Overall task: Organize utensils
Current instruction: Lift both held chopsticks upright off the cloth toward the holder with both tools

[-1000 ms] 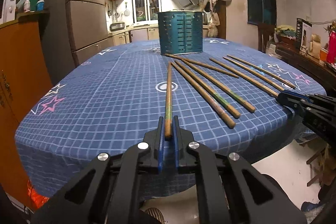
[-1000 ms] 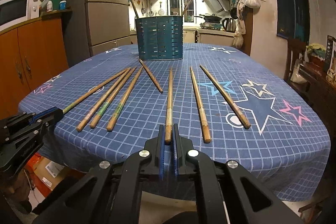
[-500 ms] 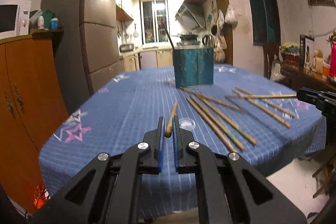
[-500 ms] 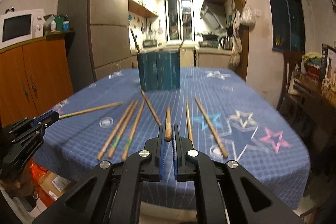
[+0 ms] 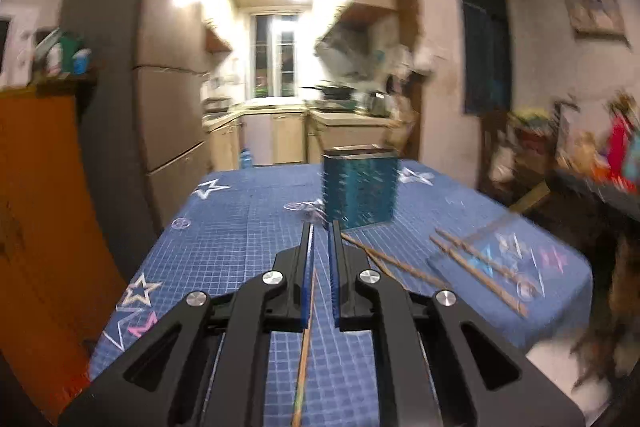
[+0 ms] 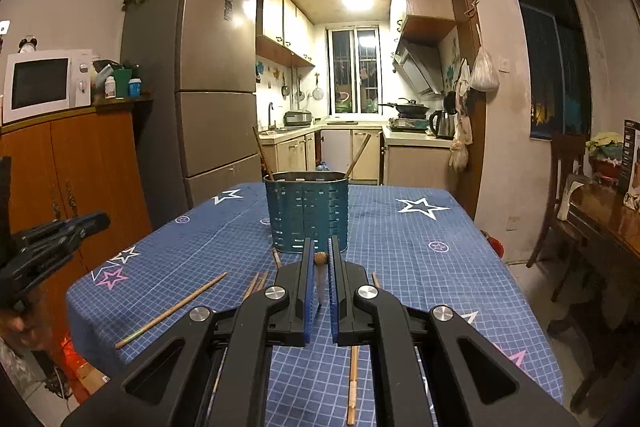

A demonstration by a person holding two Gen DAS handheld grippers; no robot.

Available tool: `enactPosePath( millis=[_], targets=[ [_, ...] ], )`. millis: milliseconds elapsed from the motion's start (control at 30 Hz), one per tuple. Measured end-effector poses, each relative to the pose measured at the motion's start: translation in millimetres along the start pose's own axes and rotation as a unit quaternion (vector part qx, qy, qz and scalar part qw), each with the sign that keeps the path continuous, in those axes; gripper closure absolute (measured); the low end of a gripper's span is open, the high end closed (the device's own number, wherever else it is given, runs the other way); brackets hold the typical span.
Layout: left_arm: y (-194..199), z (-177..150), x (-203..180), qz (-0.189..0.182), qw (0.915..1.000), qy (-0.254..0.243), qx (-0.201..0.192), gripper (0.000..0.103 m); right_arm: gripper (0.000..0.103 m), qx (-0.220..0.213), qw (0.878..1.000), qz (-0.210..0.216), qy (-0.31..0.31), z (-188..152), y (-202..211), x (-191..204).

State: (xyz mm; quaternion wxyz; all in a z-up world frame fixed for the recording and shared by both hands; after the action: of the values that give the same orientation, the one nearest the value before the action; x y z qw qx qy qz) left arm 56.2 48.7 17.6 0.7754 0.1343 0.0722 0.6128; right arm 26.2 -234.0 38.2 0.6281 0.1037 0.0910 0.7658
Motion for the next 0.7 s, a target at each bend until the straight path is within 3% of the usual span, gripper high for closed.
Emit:
enactPosePath(
  millis=[133,267,333,400,700],
  targets=[
    [8,-55,2,-0.028,0.9980,-0.038,0.042,0.097,0.095,0.010,1.000,0.001,0.005,-12,3,1],
    [13,-113,3,-0.021,0.9953,-0.037,0.086,0.096,0.095,0.024,1.000,0.000,0.002,-22,5,-2],
    [12,-129,-1,-0.023,0.9940,-0.046,0.096,0.088,0.095,0.028,1.000,-0.001,-0.004,-23,6,-5],
    [6,-137,0,-0.015,0.9935,-0.050,0.101,0.082,0.095,0.028,1.000,-0.003,-0.005,-23,8,-4],
    [-12,-142,8,-0.007,0.9950,-0.038,0.093,0.081,0.095,0.029,1.000,-0.005,0.001,-18,8,5]
  ],
)
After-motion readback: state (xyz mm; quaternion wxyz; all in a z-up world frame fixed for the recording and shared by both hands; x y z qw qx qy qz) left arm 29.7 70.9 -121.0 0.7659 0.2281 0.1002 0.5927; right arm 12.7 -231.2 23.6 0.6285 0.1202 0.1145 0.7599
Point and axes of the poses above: each gripper's, at about its wrist camera, not at the fingertips, and y roughly against the way its jaws point, x to its left, z to its top, the point moved 4 cm from there along -y, roughly the way its jaws point
